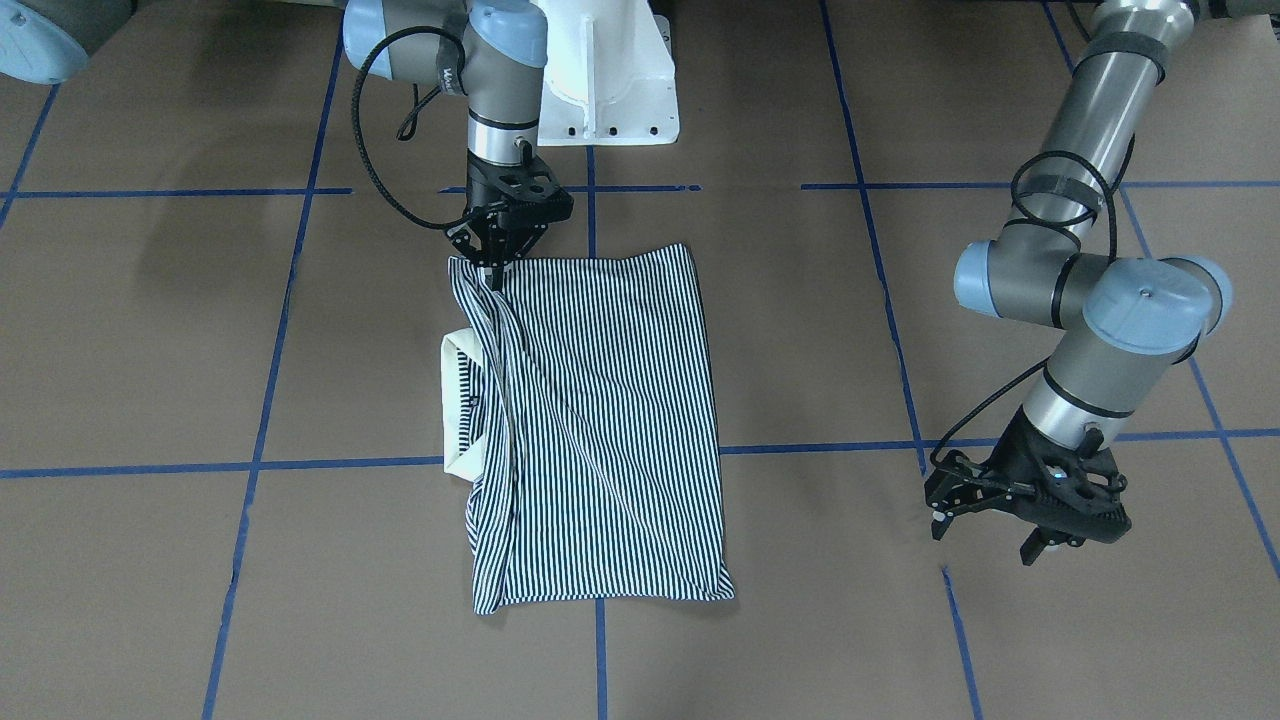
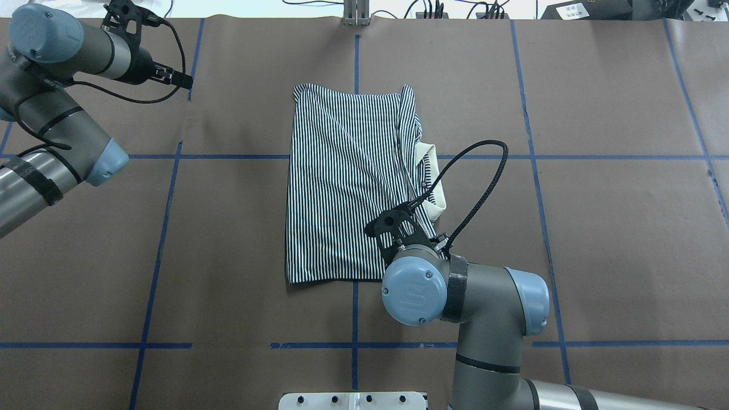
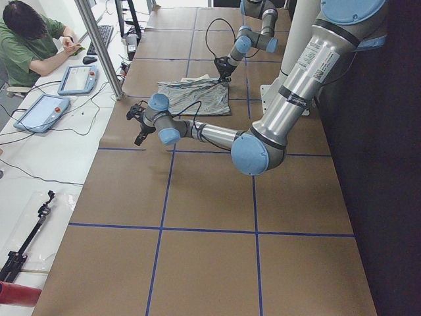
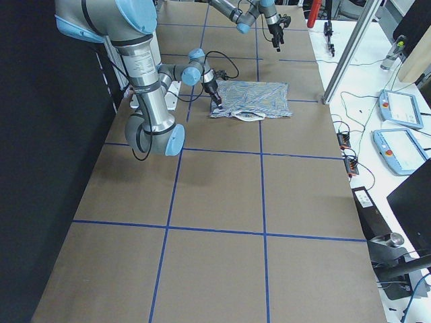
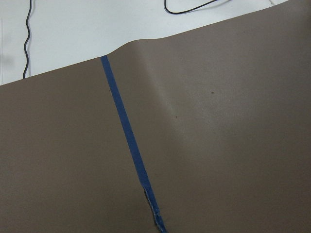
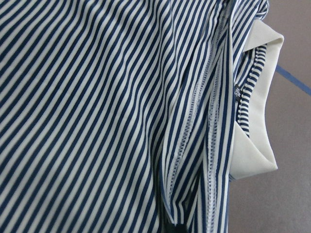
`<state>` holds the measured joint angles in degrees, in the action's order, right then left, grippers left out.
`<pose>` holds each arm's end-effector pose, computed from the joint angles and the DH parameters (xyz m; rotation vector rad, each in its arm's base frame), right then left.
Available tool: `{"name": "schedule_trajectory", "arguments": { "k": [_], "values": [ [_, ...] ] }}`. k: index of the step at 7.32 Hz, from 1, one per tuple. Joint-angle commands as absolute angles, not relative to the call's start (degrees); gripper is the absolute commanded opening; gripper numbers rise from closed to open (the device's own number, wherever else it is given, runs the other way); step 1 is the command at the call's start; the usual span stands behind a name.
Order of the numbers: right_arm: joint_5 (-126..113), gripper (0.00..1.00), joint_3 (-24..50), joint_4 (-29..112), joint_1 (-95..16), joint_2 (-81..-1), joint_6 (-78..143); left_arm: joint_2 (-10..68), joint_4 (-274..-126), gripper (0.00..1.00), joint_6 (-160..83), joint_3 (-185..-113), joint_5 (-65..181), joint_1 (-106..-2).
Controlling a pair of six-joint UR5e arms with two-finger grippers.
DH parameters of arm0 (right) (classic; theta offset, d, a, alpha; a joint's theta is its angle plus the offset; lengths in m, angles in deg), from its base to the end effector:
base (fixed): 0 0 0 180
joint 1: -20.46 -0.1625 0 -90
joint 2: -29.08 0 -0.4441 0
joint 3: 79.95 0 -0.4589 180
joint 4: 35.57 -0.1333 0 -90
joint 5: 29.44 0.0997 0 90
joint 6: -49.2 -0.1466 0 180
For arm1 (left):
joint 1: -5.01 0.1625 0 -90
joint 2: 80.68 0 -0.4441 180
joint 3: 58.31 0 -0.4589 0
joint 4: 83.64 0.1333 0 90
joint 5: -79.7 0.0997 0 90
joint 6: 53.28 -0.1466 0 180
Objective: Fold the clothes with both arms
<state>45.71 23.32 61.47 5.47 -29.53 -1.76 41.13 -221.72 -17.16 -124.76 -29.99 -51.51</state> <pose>-0.6544 -0.3521 0.2704 0.5212 -0.4701 -0.3174 0.4035 -0.7622 0.4675 0.6189 0.8140 0.1269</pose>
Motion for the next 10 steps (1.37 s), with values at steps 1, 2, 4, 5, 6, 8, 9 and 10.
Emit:
{"name": "schedule_trajectory", "arguments": {
  "k": [1,2,4,5,6,8,9,10],
  "values": [
    [45.7,0.0,26.4,61.6,4.8,-31.7,-1.8,41.1,-221.7,1.0,-17.2,-124.8,-30.0,-51.5],
    [45.8,0.0,29.3,61.6,4.9,-35.5,-2.6,41.1,-221.7,1.0,-17.2,-124.8,-30.0,-51.5],
    [45.7,0.0,31.1,61.6,6.2,-39.5,-6.2,41.1,-221.7,1.0,-17.2,-124.8,-29.9,-51.5],
    [45.6,0.0,31.1,61.6,6.7,-39.6,-7.4,41.1,-221.7,1.0,-17.2,-124.8,-30.0,-51.5],
    [45.6,0.63,30.8,61.6,7.0,-39.6,-7.5,41.1,-221.7,1.0,-17.2,-124.7,-30.0,-51.5],
    [45.8,1.0,32.1,61.6,6.8,-38.9,-7.2,41.1,-221.7,1.0,-17.2,-124.8,-30.0,-51.5],
    [47.6,1.0,35.0,61.6,4.7,-38.7,-6.9,41.1,-221.7,1.0,-17.2,-124.9,-30.0,-51.5],
    [52.8,1.0,38.2,61.4,2.0,-38.7,-7.0,41.3,-221.6,1.0,-17.1,-125.5,-30.1,-51.5]
  ]
}}
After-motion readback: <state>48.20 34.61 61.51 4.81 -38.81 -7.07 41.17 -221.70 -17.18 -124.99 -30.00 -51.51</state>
